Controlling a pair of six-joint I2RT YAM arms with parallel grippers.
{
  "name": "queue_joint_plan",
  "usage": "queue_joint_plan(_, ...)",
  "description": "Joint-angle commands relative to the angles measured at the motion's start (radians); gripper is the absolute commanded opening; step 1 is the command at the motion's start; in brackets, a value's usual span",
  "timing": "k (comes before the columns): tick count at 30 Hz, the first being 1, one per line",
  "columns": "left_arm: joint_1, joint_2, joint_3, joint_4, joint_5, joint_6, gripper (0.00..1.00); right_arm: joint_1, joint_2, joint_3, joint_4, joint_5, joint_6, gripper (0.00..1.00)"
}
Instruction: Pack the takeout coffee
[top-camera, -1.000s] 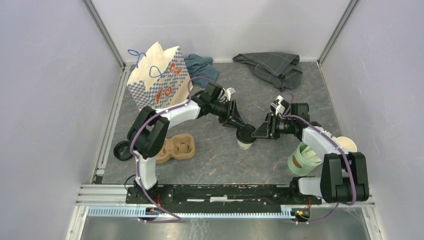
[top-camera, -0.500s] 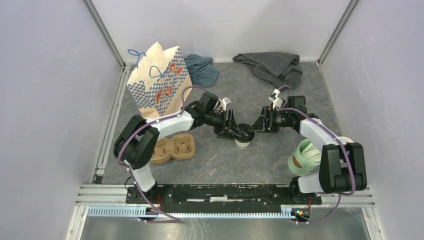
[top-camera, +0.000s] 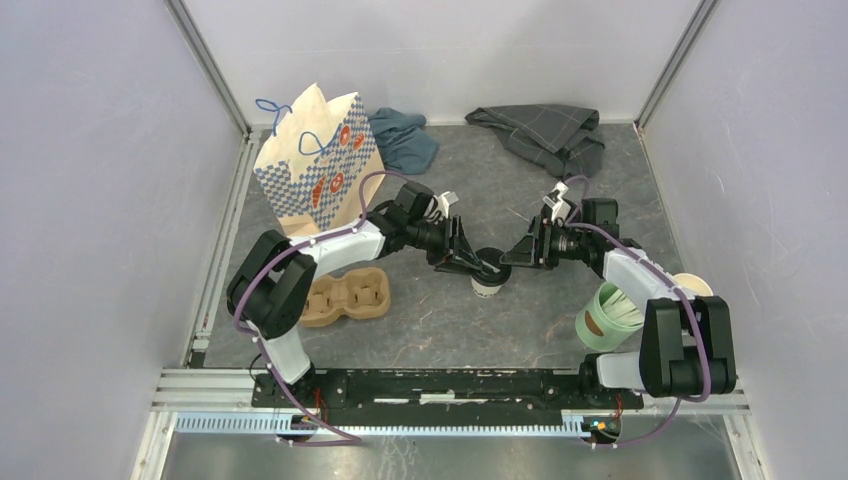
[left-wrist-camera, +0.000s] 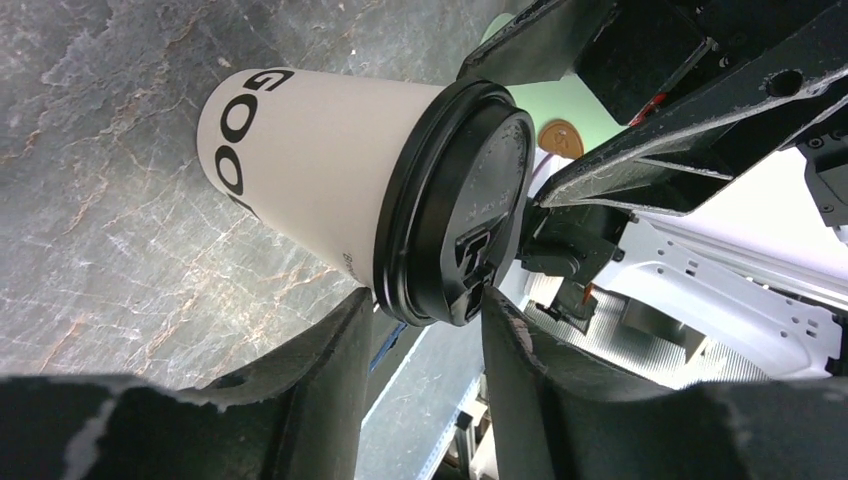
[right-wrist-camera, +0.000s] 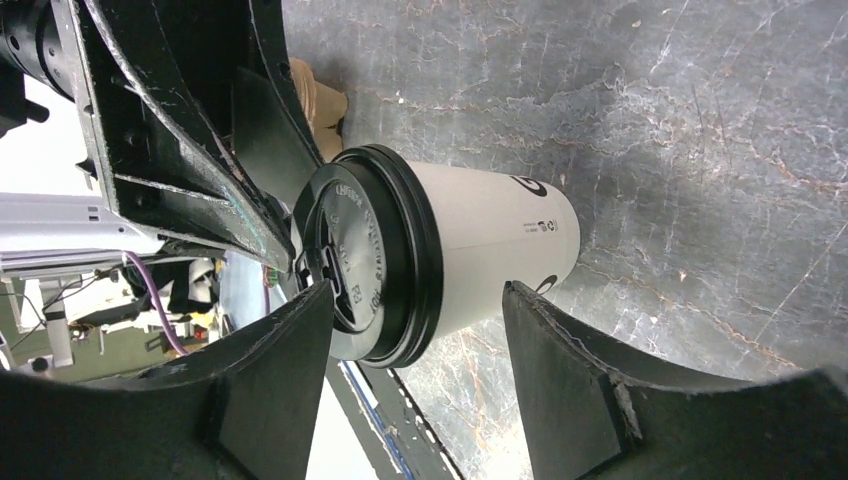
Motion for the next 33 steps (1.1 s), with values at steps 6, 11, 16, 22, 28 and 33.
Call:
queue_joint_plan(6,0.005,0.001,-0.108,-0.022,-0.073,0.016,0.41,-0.017,0.054,-0.153,0.189,0.004,0.035,0.60)
queue_joint_plan(11,0.024,0.017,-0.133,-0.077,-0.109,0.079,0.39,-0.034,0.074,-0.159,0.170,0.023,0.011,0.58)
queue_joint_plan(16,0.027,-0.020,-0.034,-0.102,-0.062,0.070,0.50,-0.031,0.029,-0.064,0.092,0.008,0.012,0.65)
queue_joint_plan(22,0.027,-0.048,0.064,-0.049,0.019,-0.011,0.72,0.015,-0.044,-0.048,0.068,-0.018,0.045,0.81)
queue_joint_plan(28,0.009,-0.042,-0.006,-0.022,0.037,-0.029,0.71,0.034,-0.081,-0.107,0.142,-0.045,0.113,0.82)
queue_joint_plan(33,0.002,-0.015,-0.046,-0.021,0.006,-0.013,0.58,0.045,-0.087,-0.157,0.147,-0.044,0.094,0.78)
